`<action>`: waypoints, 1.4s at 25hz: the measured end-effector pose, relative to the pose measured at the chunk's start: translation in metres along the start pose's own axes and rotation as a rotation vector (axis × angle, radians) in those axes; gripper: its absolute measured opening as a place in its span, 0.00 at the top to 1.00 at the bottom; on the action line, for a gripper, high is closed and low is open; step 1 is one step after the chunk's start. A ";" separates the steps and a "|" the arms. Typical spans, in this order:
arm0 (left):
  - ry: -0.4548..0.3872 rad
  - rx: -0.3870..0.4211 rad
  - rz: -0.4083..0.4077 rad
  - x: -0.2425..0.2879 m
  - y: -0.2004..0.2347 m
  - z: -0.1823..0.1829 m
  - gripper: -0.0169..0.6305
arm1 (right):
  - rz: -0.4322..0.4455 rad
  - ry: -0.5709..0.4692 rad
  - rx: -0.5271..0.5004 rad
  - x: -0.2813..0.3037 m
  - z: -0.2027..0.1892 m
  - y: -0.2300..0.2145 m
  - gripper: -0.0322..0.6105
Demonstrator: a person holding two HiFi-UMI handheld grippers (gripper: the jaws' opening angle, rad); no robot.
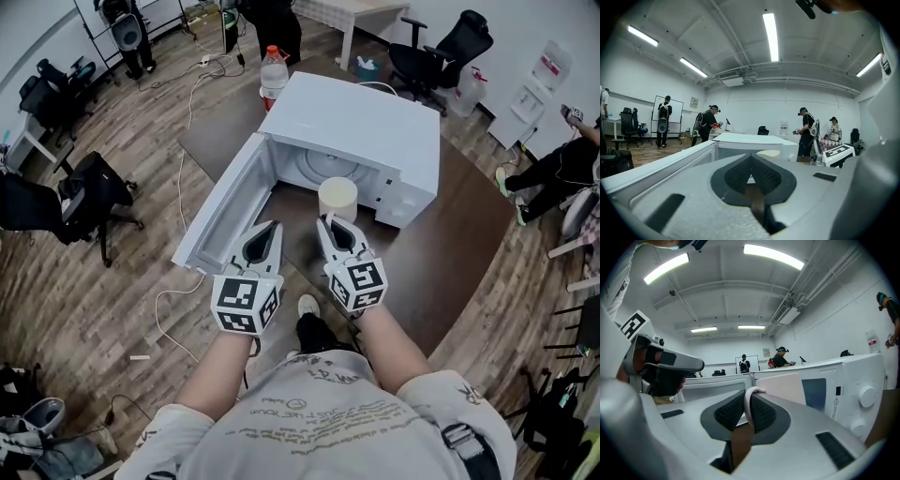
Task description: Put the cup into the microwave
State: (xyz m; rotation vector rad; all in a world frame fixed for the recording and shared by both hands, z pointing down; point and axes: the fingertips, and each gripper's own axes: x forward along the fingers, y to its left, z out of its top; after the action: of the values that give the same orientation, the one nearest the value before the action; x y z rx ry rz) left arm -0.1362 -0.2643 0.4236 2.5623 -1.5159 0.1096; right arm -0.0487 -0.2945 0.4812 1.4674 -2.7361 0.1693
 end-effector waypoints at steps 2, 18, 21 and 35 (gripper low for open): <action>0.006 0.001 0.003 0.009 0.004 -0.003 0.95 | 0.012 -0.006 0.008 0.010 -0.006 -0.010 0.89; 0.106 0.015 0.037 0.057 0.032 -0.035 0.95 | 0.015 -0.035 0.024 0.096 -0.033 -0.071 0.89; 0.118 0.006 0.045 0.063 0.038 -0.041 0.95 | 0.012 -0.033 0.023 0.111 -0.037 -0.080 0.89; 0.152 0.013 0.059 0.077 0.056 -0.055 0.95 | -0.040 -0.004 0.062 0.164 -0.063 -0.119 0.89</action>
State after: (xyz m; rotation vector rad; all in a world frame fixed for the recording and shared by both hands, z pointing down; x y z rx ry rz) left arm -0.1468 -0.3478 0.4945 2.4567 -1.5381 0.3152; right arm -0.0420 -0.4886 0.5659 1.5385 -2.7258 0.2520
